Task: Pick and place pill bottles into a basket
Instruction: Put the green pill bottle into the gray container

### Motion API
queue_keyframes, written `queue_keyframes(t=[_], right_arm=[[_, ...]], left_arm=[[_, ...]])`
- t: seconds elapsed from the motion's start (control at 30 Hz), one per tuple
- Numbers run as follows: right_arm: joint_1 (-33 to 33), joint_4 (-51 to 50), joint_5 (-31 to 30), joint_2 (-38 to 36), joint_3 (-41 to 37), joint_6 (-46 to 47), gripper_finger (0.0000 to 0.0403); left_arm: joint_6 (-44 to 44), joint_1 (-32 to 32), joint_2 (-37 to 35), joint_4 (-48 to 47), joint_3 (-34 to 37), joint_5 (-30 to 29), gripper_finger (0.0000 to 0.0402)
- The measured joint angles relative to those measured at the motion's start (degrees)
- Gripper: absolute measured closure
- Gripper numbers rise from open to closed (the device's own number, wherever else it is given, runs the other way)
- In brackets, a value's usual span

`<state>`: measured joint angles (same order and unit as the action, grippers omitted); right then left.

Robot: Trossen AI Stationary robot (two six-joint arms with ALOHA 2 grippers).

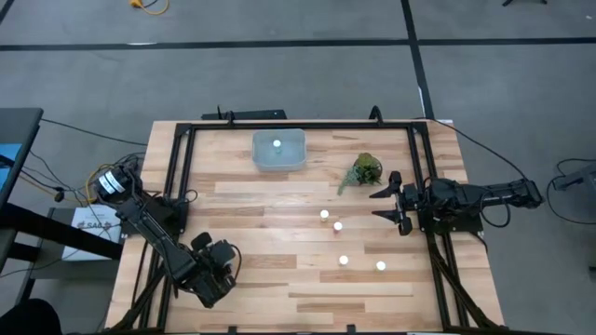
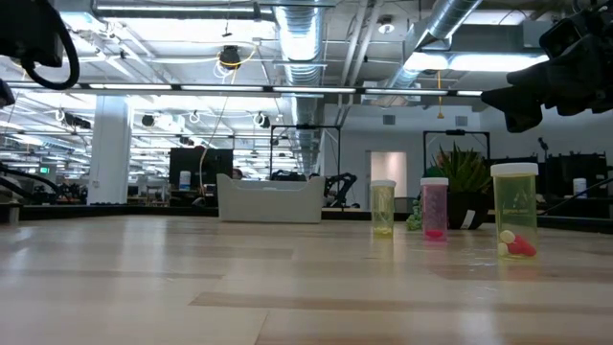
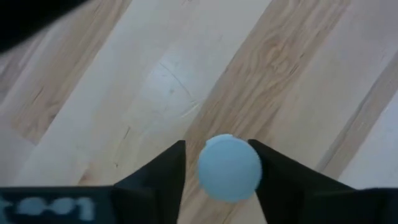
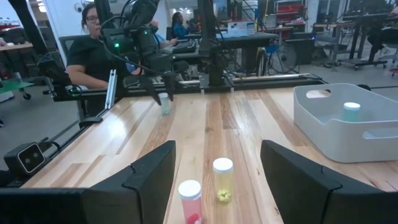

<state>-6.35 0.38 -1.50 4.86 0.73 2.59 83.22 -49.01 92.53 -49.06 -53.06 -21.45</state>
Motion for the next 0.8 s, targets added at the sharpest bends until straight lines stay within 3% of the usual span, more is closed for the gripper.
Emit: queue_keyframes(t=[0.2,0.37,0.53,0.8], right_arm=[[0.0,0.0,0.0,0.0,-0.02,-0.01,0.0172],[0.0,0.0,0.0,0.0,-0.02,-0.01,0.0172],[0.0,0.0,0.0,0.0,0.0,-0.01,0.0172],[0.0,0.0,0.0,0.0,-0.02,0.0,0.0172]], left_arm=[[0.2,0.01,0.0,-0.02,0.0,-2.35,0.0311],[0.53,1.88,0.0,-0.88,-0.58,-7.74,0.0309],[-2.43,6.27,-0.02,-5.56,-4.1,-19.4,0.0287],[-14.17,16.28,-0.07,-8.41,-9.77,-43.01,0.0312]])
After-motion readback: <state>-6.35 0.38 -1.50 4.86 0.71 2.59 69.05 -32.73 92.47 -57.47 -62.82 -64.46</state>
